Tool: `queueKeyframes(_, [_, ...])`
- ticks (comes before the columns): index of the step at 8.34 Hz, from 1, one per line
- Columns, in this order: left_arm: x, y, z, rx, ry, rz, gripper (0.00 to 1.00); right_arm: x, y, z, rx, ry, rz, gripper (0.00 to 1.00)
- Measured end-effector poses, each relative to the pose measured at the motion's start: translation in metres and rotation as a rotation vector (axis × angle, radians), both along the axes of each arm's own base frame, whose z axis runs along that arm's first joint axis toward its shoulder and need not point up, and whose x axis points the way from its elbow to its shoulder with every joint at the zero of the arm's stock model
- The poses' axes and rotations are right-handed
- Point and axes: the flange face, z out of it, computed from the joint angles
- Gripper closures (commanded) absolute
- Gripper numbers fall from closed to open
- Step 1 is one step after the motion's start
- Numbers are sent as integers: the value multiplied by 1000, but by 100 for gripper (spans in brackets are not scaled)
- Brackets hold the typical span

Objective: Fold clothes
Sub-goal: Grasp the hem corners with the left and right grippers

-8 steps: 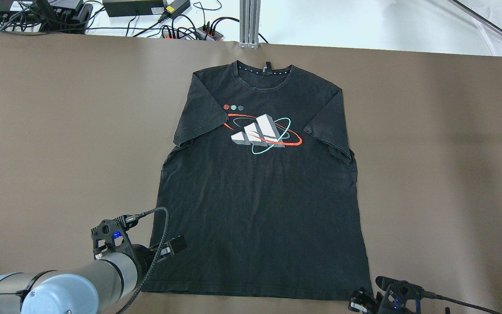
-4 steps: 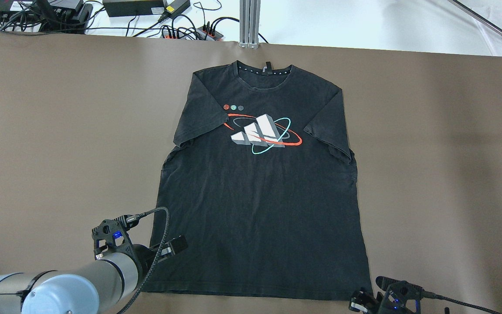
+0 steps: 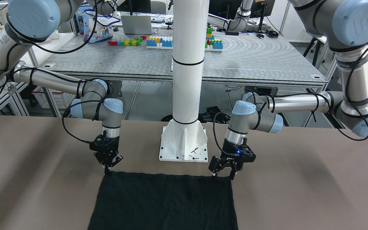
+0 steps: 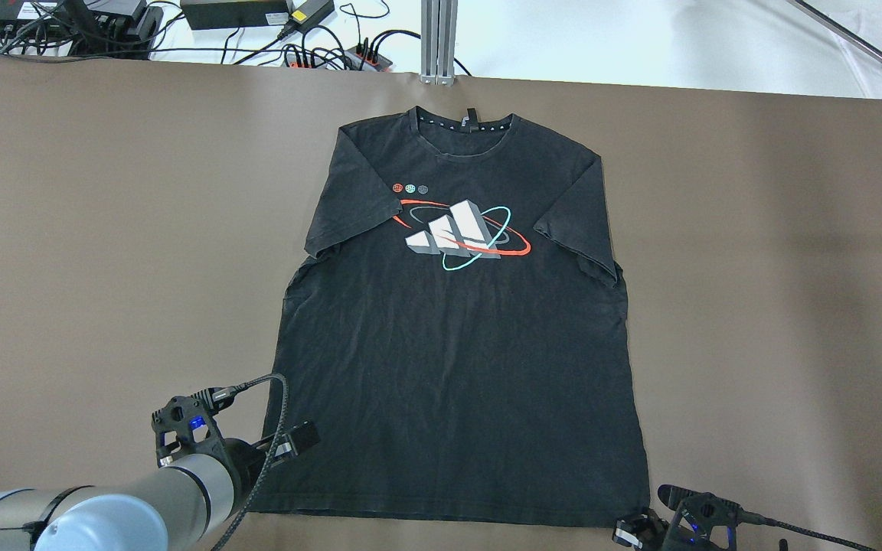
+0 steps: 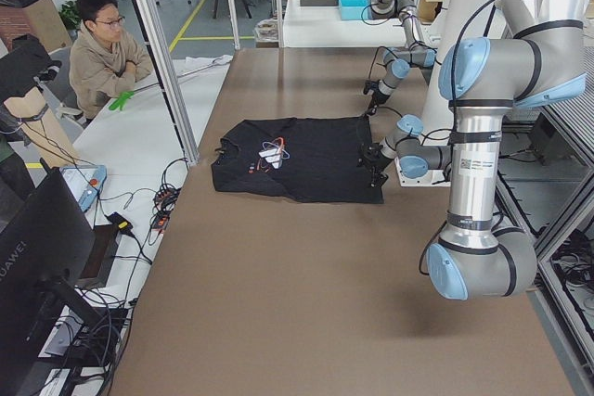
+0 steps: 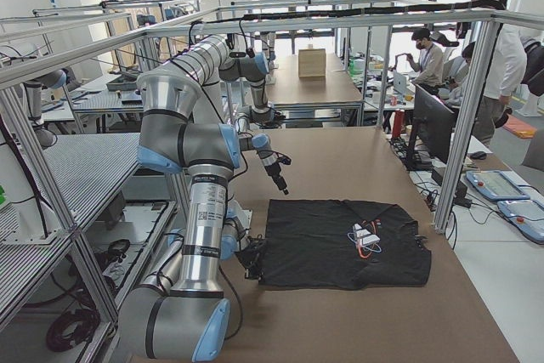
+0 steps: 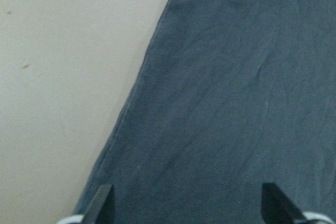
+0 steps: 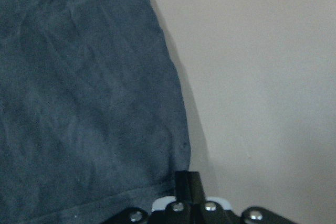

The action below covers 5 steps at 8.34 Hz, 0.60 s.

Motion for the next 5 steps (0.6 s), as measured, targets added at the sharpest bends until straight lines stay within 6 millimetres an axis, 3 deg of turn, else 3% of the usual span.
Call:
queueKeyframes(2, [0,29,33,-5,-54,0,36,6,0,-10,-5,-21,-3,100])
queueKeyframes(4, [8,63,55,-16,-80,7,50,8,1,-15,-15,-32,-9,100])
queueKeyframes(5, [13,71,60,-21,-86,10,51,8,1,-16,-17,-34,-11,100])
